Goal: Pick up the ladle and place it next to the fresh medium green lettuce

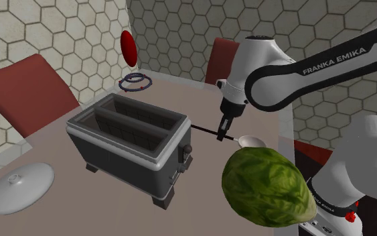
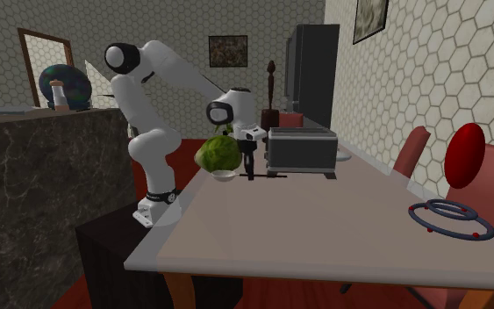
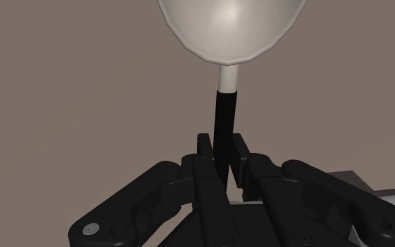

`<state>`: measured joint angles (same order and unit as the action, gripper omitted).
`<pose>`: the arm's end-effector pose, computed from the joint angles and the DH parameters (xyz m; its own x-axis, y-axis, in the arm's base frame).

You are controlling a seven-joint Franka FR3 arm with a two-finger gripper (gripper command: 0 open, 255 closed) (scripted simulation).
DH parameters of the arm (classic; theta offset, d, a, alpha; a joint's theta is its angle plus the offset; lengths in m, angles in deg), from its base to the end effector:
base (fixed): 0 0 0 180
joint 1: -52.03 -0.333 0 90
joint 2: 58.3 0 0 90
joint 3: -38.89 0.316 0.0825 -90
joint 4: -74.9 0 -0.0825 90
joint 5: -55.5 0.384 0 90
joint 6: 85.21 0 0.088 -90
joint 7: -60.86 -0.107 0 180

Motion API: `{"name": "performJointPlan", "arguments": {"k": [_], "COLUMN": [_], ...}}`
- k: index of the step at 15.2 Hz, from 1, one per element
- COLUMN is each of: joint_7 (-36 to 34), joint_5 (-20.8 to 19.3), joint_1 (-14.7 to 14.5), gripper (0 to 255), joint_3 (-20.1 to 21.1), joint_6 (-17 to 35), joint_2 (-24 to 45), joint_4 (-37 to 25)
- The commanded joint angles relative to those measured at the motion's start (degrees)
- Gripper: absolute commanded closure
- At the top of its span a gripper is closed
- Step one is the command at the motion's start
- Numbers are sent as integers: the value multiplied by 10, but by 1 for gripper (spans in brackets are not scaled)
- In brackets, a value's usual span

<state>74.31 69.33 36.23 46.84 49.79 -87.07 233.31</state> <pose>0.3358 0.1471 0.3685 0.8875 0.4475 0.1099 0.4575 -0.8841 -0.0955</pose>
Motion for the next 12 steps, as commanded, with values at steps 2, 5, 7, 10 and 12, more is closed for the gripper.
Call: {"name": "performJointPlan", "arguments": {"k": [2,5,7,10,12], "joint_7": [4,6,6,6,6], "joint_5": [6,8,8,8,8], "joint_1": [-3,-4,-4,-4,-4], "gripper": [255,255,255,255,0], "joint_3": [2,3,3,3,2], "joint_6": [33,45,45,45,45], "joint_2": [20,28,28,28,28], "joint_4": [13,17,17,17,17]}}
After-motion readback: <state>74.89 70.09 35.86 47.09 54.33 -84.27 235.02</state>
